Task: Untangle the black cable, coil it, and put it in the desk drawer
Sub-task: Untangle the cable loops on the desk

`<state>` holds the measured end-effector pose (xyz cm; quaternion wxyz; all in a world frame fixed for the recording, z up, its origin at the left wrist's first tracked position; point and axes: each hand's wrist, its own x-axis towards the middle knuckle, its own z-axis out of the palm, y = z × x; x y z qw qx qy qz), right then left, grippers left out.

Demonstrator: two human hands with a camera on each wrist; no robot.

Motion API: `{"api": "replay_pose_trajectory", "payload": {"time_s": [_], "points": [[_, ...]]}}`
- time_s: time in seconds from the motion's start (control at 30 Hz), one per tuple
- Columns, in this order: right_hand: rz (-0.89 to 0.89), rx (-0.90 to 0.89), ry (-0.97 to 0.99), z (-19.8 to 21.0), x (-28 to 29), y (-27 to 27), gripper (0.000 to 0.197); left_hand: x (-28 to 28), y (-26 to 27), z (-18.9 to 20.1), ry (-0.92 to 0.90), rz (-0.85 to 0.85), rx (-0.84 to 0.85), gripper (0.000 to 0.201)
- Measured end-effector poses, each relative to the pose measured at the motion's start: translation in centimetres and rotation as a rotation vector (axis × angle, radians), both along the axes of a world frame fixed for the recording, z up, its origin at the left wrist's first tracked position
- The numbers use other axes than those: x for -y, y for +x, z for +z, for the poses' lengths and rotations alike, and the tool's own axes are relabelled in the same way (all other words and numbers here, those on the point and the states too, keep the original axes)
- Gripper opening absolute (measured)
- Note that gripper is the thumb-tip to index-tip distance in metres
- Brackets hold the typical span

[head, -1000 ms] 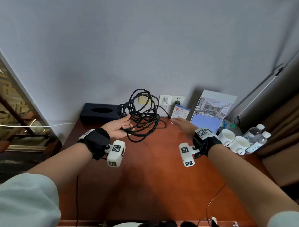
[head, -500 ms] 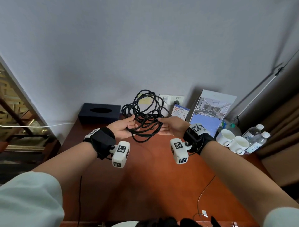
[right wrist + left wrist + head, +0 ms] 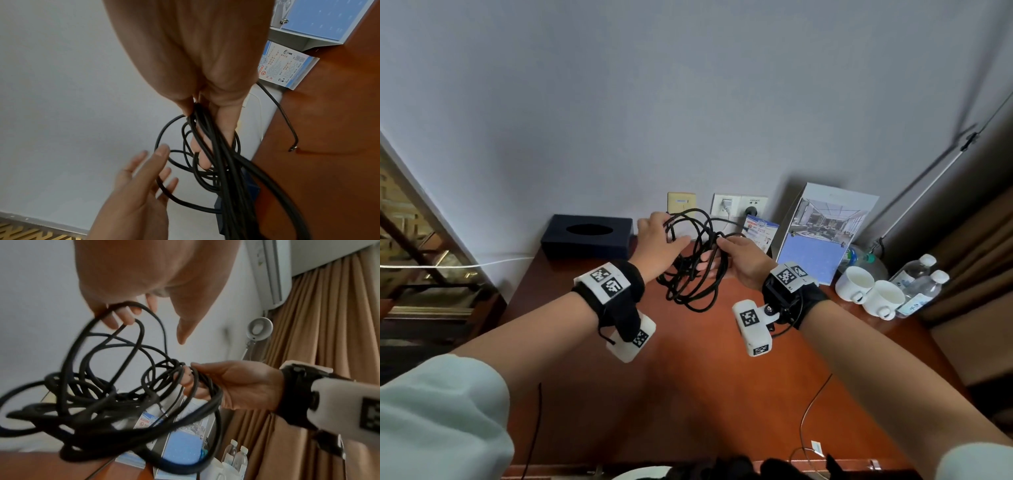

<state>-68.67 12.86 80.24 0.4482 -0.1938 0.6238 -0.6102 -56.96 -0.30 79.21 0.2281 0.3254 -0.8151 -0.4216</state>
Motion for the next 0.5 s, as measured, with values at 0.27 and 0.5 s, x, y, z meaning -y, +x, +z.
{"api": "replay_pose_trajectory", "payload": {"time_s": [0.27,0.5], "points": [[-0.016,-0.016,-0.043,0.1,0.1,0.2,0.035,-1.9,-1.0,0.3,-0.422,-0.185,0.079,0.032],[0.011,-0.12,0.017,-1.0,-0.4,0.6,0.033,-2.4,-1.7,0.4,-0.349,-0.406,0.175,0.02]]}}
